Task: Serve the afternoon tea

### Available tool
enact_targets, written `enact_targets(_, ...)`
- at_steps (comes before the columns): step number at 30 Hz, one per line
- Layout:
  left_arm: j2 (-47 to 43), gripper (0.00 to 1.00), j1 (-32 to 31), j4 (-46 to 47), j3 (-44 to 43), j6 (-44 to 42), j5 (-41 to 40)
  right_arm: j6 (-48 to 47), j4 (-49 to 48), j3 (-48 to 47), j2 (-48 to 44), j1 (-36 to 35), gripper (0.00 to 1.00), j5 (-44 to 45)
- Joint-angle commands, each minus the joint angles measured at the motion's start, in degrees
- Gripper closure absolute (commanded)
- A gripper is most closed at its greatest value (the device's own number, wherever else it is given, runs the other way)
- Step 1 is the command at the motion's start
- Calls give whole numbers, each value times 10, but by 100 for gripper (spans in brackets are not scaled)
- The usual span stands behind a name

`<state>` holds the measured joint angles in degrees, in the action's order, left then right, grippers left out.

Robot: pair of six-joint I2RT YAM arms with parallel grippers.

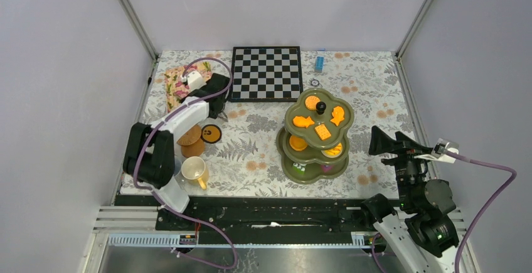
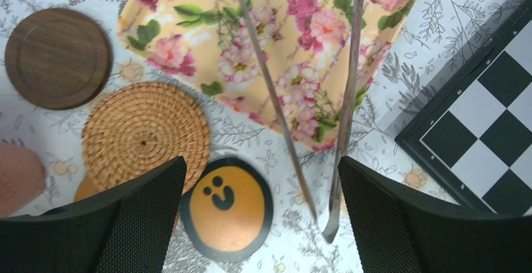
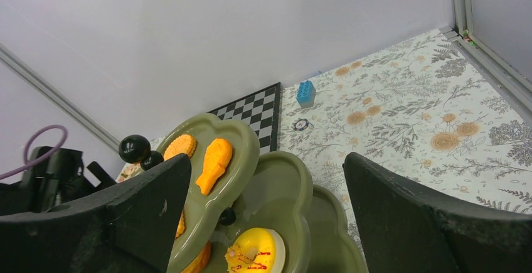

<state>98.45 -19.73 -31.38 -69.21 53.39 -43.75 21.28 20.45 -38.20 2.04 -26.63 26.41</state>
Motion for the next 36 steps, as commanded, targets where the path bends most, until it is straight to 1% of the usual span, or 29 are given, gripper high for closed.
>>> enact_targets(1, -55, 10, 3, -4, 55, 6, 42, -1, -25, 5, 16, -3, 2, -12)
enact_targets(2, -60, 13, 7, -3, 65, 13, 54, 0, -25, 5, 19, -3, 2, -13)
enact_targets(5, -63, 30, 24, 27, 96, 13, 84, -1, -24, 5, 17, -3, 2, -12)
enact_targets(8, -45, 51, 39, 56, 102, -5, 100, -2, -24, 7, 11, -3, 2, -12)
enact_targets(10, -27, 59, 42, 68, 98, -12, 97, -1, -23, 10, 7, -3, 2, -13)
enact_targets(16, 11, 61, 47, 103, 94, -27, 78, -1, -16, 5, 2, -3, 2, -12)
enact_targets(20, 34, 61, 50, 66, 84, -3, 76, -4, -12, 2, 1, -3, 2, -10)
enact_targets(23, 21, 63, 50, 42, 104, 28, 76, -3, -10, 3, -1, -3, 2, -6)
enact_targets(25, 6, 64, 47, 35, 118, 39, 98, 0, -12, 5, -1, -3, 2, -6)
enact_targets(28, -20, 64, 12, 0, 121, 62, 129, 3, -14, 9, 5, -3, 2, -11)
enact_targets(32, -51, 62, -70, -14, 126, 89, 159, 8, -20, 13, 8, -3, 2, -13)
enact_targets(34, -56, 62, -84, -23, 122, 94, 167, 8, -22, 13, 9, -2, 2, -13)
enact_targets(36, -69, 62, -87, -24, 116, 79, 148, 8, -22, 11, 11, -3, 2, -14)
